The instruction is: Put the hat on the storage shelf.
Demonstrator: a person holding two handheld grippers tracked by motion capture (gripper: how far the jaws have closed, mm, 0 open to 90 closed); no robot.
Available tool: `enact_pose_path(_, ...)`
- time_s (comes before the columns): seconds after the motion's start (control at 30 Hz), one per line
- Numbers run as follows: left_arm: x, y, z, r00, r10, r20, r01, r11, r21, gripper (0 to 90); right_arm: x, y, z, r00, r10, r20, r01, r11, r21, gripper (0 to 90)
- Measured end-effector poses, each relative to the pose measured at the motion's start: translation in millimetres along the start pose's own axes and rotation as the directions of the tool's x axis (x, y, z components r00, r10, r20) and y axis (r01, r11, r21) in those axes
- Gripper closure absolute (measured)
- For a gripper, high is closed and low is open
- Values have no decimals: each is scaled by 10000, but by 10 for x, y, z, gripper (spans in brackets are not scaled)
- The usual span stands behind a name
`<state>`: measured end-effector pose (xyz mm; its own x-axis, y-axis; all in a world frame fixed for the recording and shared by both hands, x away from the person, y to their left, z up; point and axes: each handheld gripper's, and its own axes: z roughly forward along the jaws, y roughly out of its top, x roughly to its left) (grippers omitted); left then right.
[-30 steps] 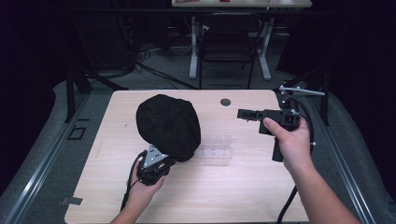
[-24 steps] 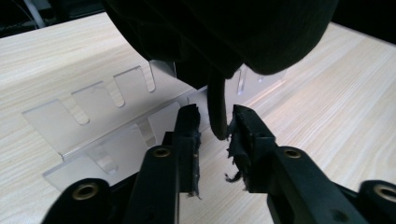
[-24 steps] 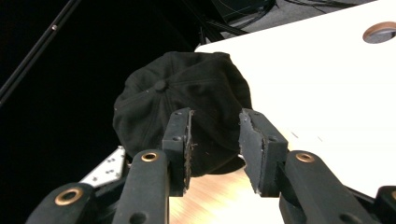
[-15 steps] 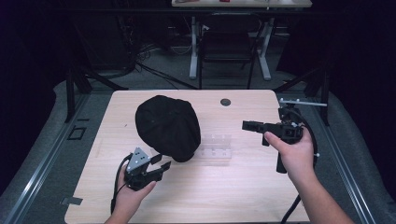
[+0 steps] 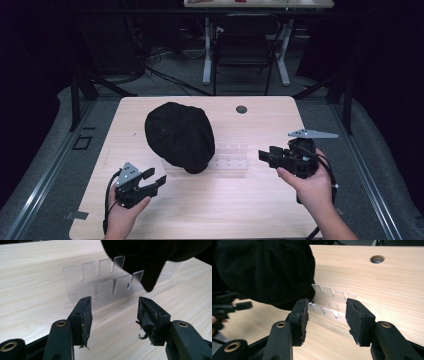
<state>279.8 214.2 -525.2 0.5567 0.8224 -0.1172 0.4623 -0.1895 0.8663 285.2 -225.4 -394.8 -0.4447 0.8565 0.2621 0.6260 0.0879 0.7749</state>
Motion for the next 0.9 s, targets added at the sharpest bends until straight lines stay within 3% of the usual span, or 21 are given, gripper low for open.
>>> enact_pose_path(0.37,65,-109,34,10000,-3,93,0,9995,322,455,-29,-434,91,9996,-133,235,137,9998,-159,518)
enact_pose_path(0.47,78,-133,44,10000,-45,48,44,9994,335,455,-55,-574,121,9983,-367,452,373,9992,-129,514)
enact_pose_path(0.9,47,-169,68,9998,97,193,-105,9992,393,451,-252,-1088,254,9926,-175,1205,173,9998,25,502)
